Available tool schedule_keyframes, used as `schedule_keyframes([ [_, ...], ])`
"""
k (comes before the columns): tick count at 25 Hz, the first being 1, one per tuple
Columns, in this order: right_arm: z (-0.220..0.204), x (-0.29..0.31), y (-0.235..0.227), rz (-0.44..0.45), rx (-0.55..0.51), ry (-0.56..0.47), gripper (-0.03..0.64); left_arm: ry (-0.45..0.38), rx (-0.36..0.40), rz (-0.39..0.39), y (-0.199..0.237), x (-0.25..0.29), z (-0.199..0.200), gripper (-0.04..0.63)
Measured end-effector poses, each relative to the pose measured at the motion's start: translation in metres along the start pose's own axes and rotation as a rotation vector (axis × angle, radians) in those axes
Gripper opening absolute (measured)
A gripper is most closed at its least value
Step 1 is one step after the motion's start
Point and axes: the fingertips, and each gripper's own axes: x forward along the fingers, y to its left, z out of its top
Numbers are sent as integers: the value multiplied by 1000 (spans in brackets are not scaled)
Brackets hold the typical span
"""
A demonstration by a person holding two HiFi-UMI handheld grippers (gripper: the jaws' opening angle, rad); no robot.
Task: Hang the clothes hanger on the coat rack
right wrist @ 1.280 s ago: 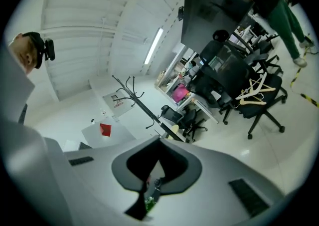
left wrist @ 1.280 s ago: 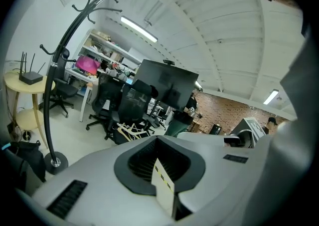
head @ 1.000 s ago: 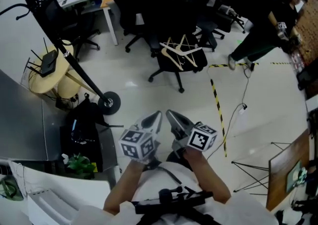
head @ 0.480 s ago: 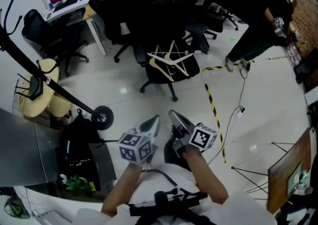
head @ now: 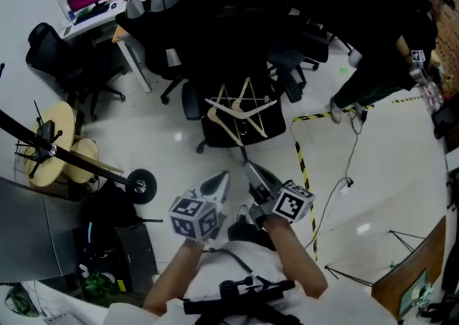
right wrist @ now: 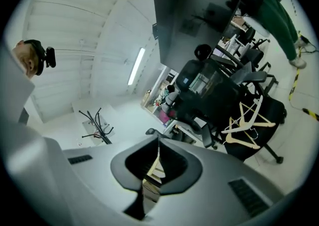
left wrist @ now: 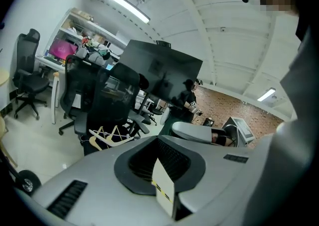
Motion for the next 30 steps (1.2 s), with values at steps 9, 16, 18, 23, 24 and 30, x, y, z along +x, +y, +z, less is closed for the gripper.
schedule_keyframes([
  [9, 49, 7, -72, -36, -8, 74, 187, 10, -38, 69, 9, 78, 15, -9],
  [16, 59, 21, -120, -96, -97, 164, 217, 44, -74, 114, 29, 109, 14, -9],
  [18, 58, 29, -134, -110, -114, 197, 219, 52, -79, 119, 37, 117, 13, -9],
  [23, 60, 51, -170, -152, -155, 251, 225, 61, -110, 131, 61, 138, 17, -9],
  [24, 62, 56, -177, -161, -168, 258, 225, 61, -113, 133, 67, 144, 20, -9],
  [30, 76, 91, -231, -232, -265, 343, 232, 88, -105, 138, 105, 189, 39, -9],
])
